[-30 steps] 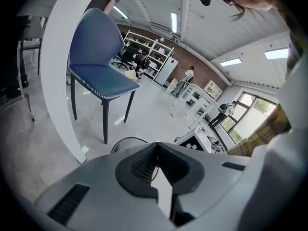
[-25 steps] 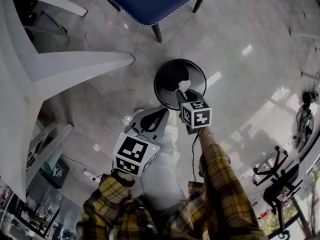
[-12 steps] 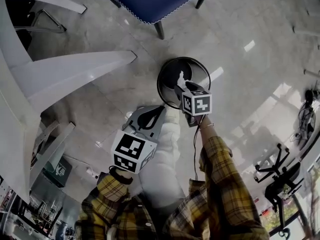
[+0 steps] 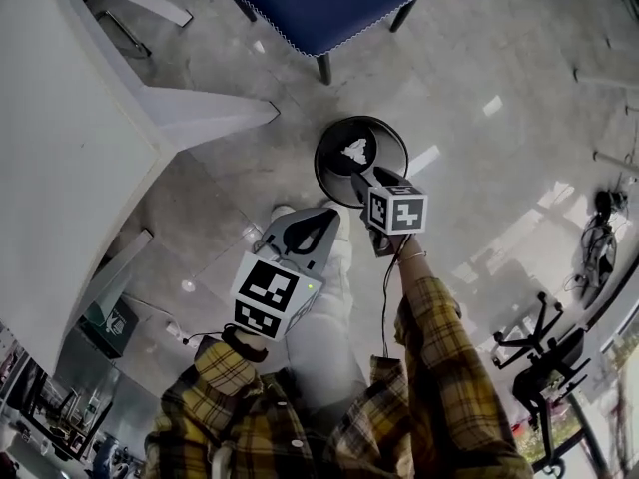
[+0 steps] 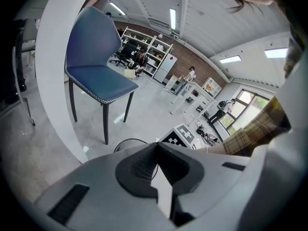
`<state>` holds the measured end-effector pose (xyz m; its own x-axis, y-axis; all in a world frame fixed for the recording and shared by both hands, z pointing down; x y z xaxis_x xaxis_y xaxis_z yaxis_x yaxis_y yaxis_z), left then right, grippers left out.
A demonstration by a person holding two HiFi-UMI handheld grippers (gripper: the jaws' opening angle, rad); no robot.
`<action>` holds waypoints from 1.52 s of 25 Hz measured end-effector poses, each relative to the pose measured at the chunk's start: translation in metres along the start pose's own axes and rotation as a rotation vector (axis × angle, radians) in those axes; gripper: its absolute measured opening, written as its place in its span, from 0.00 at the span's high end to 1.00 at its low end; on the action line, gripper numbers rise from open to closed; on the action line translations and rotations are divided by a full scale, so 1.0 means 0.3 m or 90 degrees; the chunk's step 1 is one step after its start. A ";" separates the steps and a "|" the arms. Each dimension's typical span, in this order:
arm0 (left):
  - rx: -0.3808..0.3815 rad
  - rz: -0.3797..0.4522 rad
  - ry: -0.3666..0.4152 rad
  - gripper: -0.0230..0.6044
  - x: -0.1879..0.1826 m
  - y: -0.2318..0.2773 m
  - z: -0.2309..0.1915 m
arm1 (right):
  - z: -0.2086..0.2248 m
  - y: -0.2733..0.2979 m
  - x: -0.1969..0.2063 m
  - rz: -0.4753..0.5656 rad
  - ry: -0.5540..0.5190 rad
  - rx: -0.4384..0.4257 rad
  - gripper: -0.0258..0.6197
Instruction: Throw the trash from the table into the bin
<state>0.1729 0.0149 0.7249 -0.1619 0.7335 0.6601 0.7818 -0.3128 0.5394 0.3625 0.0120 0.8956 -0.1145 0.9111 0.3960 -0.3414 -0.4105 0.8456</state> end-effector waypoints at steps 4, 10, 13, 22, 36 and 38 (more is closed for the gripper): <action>-0.002 0.016 0.004 0.95 -0.120 -0.072 0.113 | -0.062 -0.196 -0.076 0.019 -0.021 -0.002 0.66; -0.024 0.066 -0.015 0.95 -0.327 -0.316 0.395 | -0.212 -0.626 -0.242 0.058 -0.075 -0.051 0.67; -0.053 0.126 -0.001 0.95 -0.465 -0.452 0.505 | -0.289 -0.826 -0.364 0.087 -0.136 -0.076 0.67; -0.176 0.311 -0.006 0.95 -0.624 -0.889 0.574 | -0.665 -1.162 -0.593 0.199 -0.266 -0.172 0.68; -0.308 0.447 -0.029 0.95 -0.529 -1.713 0.184 | -1.821 -1.225 -0.693 0.361 -0.383 -0.439 0.79; -0.319 0.457 -0.020 0.95 -0.532 -1.821 0.119 | -1.944 -1.212 -0.686 0.371 -0.389 -0.443 0.81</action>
<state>-0.2069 0.0901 0.3063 0.2903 0.2721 0.9174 0.3306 -0.9282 0.1707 -0.0340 -0.0041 0.2979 -0.0131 0.3318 0.9433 -0.8597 -0.4855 0.1588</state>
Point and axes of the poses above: the fingertips, and each gripper's own axes: y forward along the fingers, z to its right, x out of its underside, the point moved 10 cm from there along -y, backward along the fingers, and after that the axes turned 6 degrees about z, right-handed, at the moved point
